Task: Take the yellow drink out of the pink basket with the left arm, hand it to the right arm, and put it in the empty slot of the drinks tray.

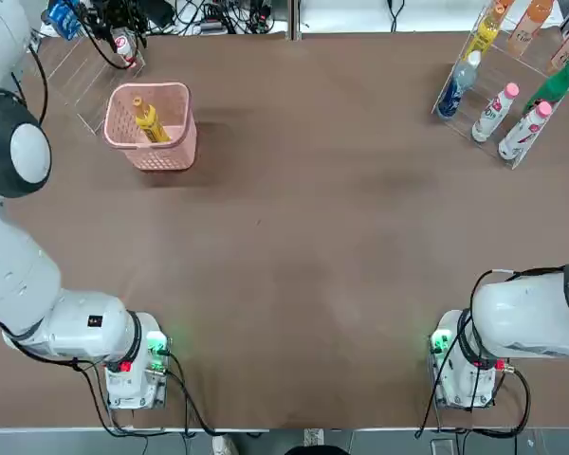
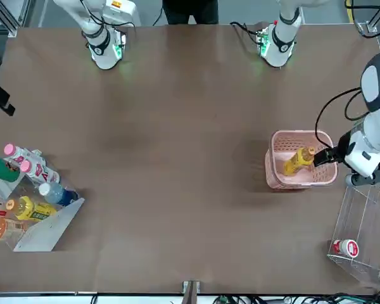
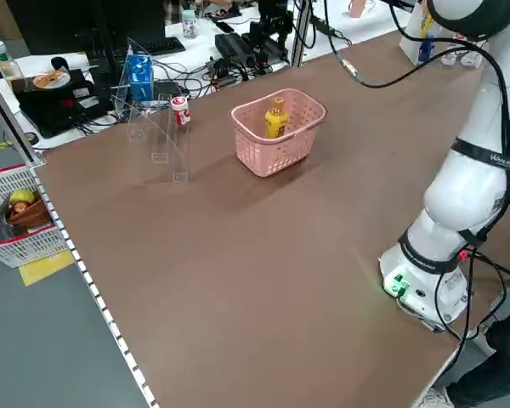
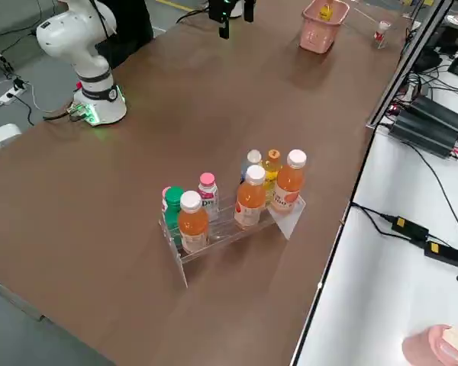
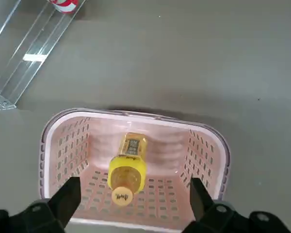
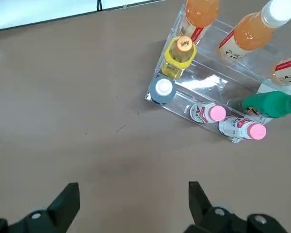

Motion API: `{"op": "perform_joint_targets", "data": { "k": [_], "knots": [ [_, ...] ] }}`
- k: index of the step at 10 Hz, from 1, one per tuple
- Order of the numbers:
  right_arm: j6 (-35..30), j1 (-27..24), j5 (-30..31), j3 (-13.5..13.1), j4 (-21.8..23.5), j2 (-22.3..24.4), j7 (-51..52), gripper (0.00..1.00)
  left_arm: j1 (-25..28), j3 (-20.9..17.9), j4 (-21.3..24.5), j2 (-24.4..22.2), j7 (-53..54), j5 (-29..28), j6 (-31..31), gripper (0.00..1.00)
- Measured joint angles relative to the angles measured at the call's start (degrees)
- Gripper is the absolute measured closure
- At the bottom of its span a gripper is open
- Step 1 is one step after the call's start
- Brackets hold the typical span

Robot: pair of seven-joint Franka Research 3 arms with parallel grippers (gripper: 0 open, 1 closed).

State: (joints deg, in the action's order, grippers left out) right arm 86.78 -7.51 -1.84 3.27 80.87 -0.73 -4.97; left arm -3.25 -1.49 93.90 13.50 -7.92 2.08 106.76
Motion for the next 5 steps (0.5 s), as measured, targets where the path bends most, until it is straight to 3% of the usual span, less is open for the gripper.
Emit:
{"op": "perform_joint_targets", "data": {
  "k": [3,5],
  "knots": [
    [0.00,0.00,0.00,0.00,0.00,0.00,0.00,0.01,-0.04,0.00,8.04,-1.54,-0.01,0.00,8.44,0.00],
    [0.00,0.00,0.00,0.00,0.00,0.00,0.00,0.01,-0.27,0.01,11.19,-2.32,-1.45,0.00,10.65,0.00]
  ]
}}
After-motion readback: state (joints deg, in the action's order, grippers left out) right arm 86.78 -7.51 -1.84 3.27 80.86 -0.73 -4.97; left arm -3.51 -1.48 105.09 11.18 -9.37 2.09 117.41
